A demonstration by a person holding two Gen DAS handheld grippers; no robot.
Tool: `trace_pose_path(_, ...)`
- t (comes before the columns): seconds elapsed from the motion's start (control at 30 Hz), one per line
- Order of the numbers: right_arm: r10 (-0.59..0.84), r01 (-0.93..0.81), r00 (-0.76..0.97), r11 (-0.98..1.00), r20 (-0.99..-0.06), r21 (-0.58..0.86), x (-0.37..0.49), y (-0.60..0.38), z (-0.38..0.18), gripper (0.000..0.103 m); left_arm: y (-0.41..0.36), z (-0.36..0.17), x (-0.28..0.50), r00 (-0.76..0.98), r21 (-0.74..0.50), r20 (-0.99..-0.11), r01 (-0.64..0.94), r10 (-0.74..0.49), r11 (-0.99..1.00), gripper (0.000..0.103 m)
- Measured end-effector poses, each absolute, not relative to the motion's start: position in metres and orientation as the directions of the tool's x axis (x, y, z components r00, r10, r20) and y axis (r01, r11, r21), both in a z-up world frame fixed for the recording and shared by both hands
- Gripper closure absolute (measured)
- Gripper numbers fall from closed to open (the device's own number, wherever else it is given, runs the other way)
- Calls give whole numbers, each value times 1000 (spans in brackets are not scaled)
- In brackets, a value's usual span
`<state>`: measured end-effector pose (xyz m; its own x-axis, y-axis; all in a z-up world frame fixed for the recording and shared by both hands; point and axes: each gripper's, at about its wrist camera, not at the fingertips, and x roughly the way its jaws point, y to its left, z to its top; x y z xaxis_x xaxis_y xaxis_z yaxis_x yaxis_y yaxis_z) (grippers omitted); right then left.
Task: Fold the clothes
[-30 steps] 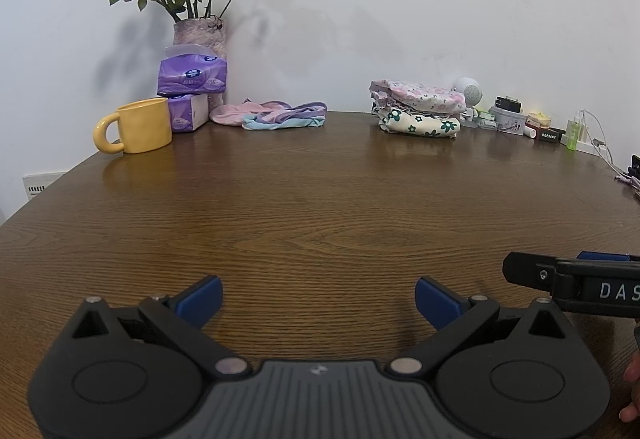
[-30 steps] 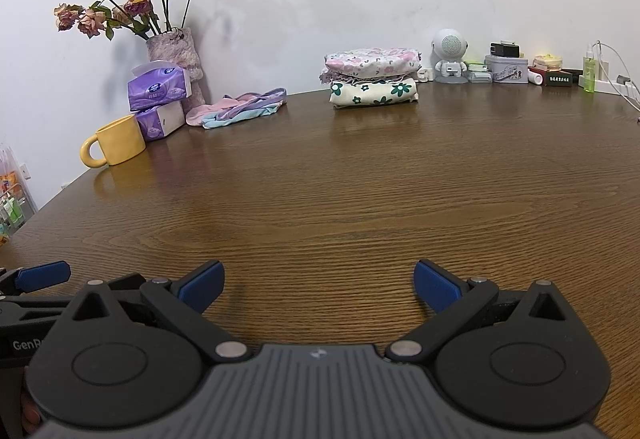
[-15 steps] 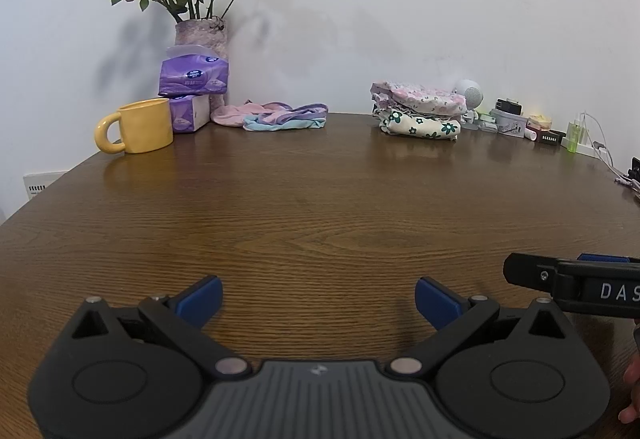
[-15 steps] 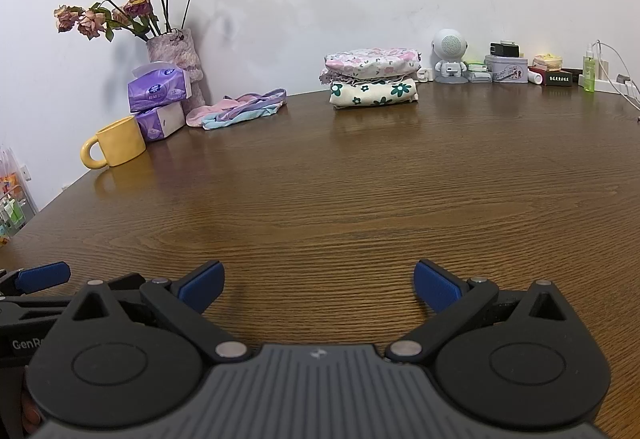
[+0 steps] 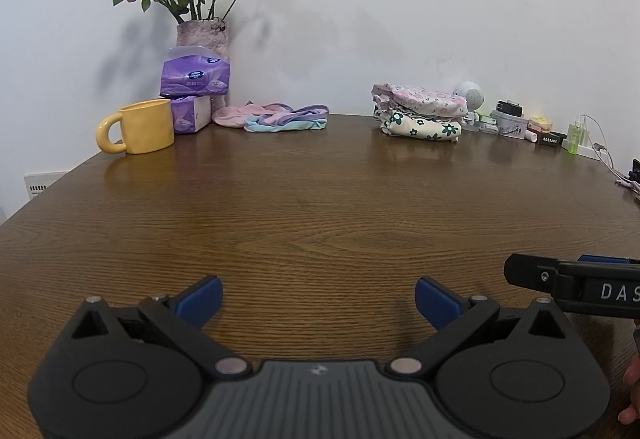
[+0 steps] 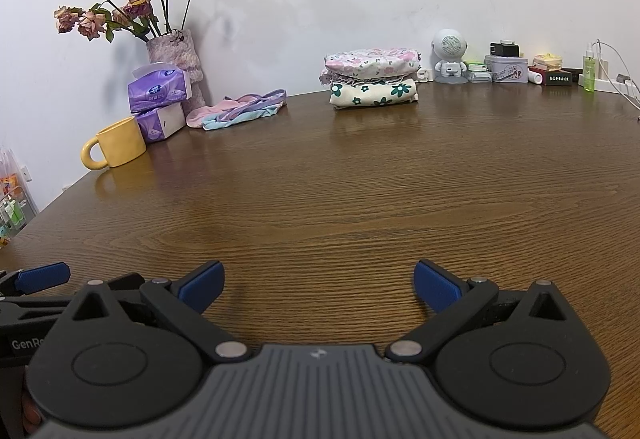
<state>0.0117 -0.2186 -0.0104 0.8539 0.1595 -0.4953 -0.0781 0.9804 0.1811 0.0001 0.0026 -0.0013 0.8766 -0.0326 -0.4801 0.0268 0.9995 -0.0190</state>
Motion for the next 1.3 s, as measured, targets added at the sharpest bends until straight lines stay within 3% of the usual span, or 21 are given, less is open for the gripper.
trace_pose_path(1.3, 161, -80, 849, 981, -504, 178, 11, -219, -9, 0, 1, -2, 3, 873, -10, -486, 36, -36, 999, 0)
